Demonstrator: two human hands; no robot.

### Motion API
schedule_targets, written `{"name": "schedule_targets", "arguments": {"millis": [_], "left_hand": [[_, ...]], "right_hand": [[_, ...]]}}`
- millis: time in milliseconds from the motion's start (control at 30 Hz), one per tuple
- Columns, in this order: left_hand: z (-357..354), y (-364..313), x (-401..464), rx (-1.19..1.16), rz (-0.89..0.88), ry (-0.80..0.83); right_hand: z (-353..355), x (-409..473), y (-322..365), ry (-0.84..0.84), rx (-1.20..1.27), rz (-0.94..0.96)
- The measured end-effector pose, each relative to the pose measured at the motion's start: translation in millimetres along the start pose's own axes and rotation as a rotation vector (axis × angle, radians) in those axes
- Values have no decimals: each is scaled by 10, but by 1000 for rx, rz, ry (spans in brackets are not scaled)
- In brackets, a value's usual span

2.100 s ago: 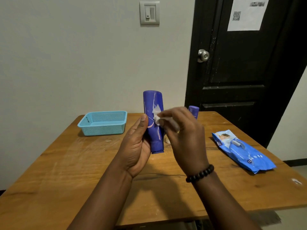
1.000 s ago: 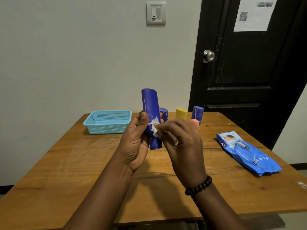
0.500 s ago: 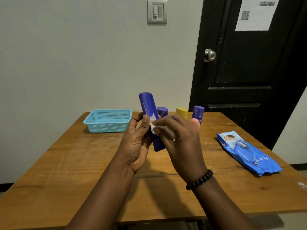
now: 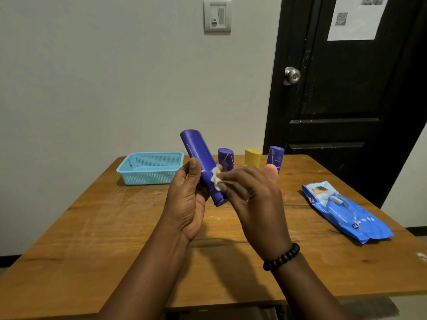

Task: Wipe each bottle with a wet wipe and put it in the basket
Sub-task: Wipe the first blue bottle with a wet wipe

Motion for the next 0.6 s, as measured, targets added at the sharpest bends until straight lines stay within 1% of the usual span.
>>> {"name": "schedule_targets", "arguments": {"millis": [67,100,200,333,433,500,600], "left_hand": [[14,21,0,-17,8,8],[7,26,-6,-26,10,11],[-15,44,-13,-10,-7,37],[-32,43,-11,83,-19,55],[-28,47,8,144,-17,21],[-41,67,12,138,-7,8],[-68,115,-8,88,37,13]], "right_hand": [[8,-23,7,76,-16,49],[22,-20,-2,88,-6,32],[70,8,-28,40,33,-66],[54,12,38,58,-40,14],[78,31,12,-8,61,-61],[63,14,-8,-24,153,-121],[1,-32,-34,-31,165,-149]]}}
Point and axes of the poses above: each hand's wrist, its own x-axis towards the middle knuckle, its own z-axis out of the back of the hand, y = z × x, the point moved 2 cm from there along x, towards the middle knuckle, and after that the axes turned 9 degrees about x, right-handed, at the moved point
